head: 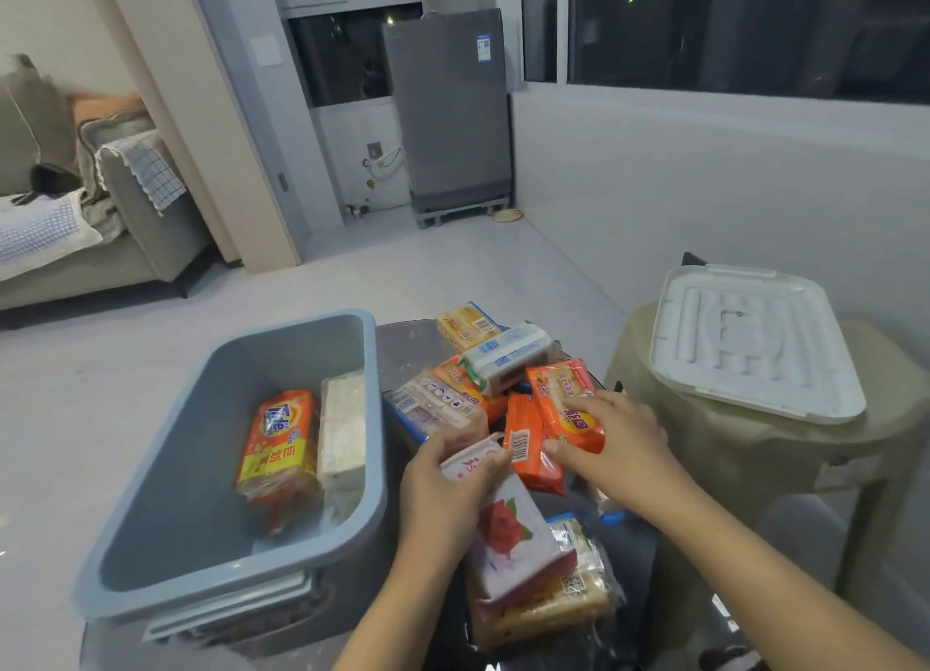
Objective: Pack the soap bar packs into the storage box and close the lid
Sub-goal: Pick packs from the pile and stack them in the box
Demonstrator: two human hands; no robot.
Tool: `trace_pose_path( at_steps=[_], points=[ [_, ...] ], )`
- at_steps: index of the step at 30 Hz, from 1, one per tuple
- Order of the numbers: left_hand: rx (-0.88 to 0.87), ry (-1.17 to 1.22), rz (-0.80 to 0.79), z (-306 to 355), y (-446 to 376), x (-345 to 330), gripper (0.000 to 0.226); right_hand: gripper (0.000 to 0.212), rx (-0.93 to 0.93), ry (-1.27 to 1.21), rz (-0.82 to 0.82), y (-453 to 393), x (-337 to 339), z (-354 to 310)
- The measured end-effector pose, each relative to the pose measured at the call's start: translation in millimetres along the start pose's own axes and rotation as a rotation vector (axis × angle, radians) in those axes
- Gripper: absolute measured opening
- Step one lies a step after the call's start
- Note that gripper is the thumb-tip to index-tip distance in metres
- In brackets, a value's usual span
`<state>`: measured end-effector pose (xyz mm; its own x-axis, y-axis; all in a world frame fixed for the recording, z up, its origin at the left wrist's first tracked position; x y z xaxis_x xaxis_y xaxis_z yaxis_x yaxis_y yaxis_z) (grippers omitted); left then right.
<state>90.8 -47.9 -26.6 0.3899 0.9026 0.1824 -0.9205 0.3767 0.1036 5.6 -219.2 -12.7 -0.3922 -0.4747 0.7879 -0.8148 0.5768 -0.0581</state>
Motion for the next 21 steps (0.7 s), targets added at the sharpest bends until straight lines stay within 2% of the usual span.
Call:
trace_pose_path(
  at_steps=[3, 6, 8, 12, 14, 17, 21],
  points=[
    [0.0, 0.058, -0.003, 4.7, -2.3, -3.2, 0.031, 0.049, 0.075, -0.093, -0.041, 3.1, -0.1, -7.3],
    [-0.018, 0.085, -0.029, 16.3, -4.1, -9.7, 0.029, 0.039, 0.114, -0.386, -0.259, 9.4, -7.2, -18.4],
    [-0.026, 0.124, -0.053, 25.9, -4.7, -15.3, 0.027, 0.041, 0.124, -0.489, -0.33, 11.6, -8.3, -20.9],
    [0.041, 0.26, -0.121, 39.5, -5.3, -27.2, 0.024, 0.052, 0.01, -0.674, -0.432, 14.3, -4.8, -12.3],
    [0.02, 0.243, -0.146, 42.0, -6.0, -28.4, 0.022, 0.039, -0.037, -0.713, -0.386, 14.4, 0.4, -5.7],
    [0.0, 0.205, -0.151, 37.1, -9.3, -25.5, 0.025, 0.025, -0.106, -0.769, -0.21, 10.8, 8.8, 6.7],
    [-0.06, 0.08, -0.012, 38.8, -29.6, -22.6, 0.018, 0.032, -0.161, -0.739, -0.024, -1.2, 14.2, 16.5]
  ],
)
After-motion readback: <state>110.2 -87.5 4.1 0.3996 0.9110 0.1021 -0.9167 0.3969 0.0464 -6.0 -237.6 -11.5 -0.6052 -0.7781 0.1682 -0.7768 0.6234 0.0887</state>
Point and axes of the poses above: each hand's wrist, its own y-axis away from the middle knuckle, its own x-axis out of the back of the hand, z = x × y, the point moved 5 cm from there along -y, towards the middle knuckle, and after that the axes turned 2 degrees about x, right-handed, at the moved point
